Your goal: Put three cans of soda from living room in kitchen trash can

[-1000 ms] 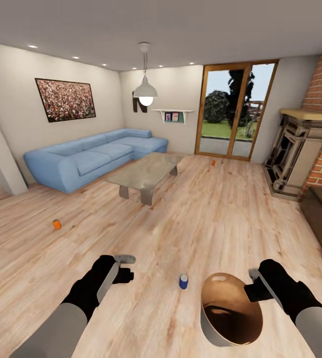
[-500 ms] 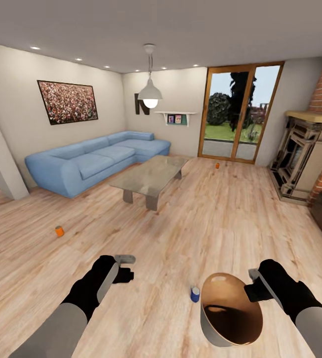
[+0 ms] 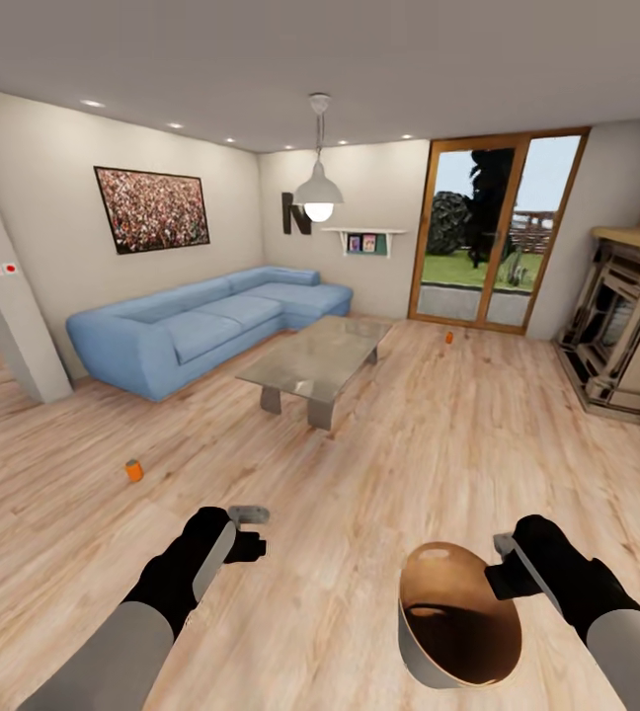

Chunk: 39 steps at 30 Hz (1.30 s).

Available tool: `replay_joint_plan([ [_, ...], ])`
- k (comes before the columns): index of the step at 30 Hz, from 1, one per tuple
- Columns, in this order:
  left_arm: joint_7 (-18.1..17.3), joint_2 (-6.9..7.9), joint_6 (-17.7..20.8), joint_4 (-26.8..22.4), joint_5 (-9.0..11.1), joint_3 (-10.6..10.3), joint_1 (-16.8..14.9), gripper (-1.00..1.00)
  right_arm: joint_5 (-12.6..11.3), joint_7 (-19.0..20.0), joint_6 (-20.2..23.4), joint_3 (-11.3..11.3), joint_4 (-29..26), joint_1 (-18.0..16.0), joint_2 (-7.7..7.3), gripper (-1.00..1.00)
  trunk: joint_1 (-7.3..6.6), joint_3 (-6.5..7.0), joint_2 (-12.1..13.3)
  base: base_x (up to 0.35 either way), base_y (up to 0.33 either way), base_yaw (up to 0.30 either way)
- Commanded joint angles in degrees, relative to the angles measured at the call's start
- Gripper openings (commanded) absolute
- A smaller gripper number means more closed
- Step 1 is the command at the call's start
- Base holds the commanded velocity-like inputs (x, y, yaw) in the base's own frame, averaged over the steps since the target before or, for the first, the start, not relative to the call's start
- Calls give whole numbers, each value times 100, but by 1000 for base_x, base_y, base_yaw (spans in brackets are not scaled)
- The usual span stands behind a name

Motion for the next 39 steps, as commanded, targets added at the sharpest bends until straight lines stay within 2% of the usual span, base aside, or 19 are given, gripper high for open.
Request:
replay_joint_plan([
  [1, 0, 0, 0, 1, -1, 0, -1, 100, -106, 18, 11, -2, -1, -2, 3, -100, 0, 10, -1, 185, 274, 116],
  [11, 0, 0, -6, 0, 1, 8, -3, 100, -106, 18, 11, -5, -1, -2, 20, -100, 0, 78, -1, 192, 277, 134],
  [39, 0, 0, -42, -2, 1, 9, -4, 100, -111, 26, 11, -2, -1, -2, 23, -100, 0, 84, -1, 228, 264, 5],
])
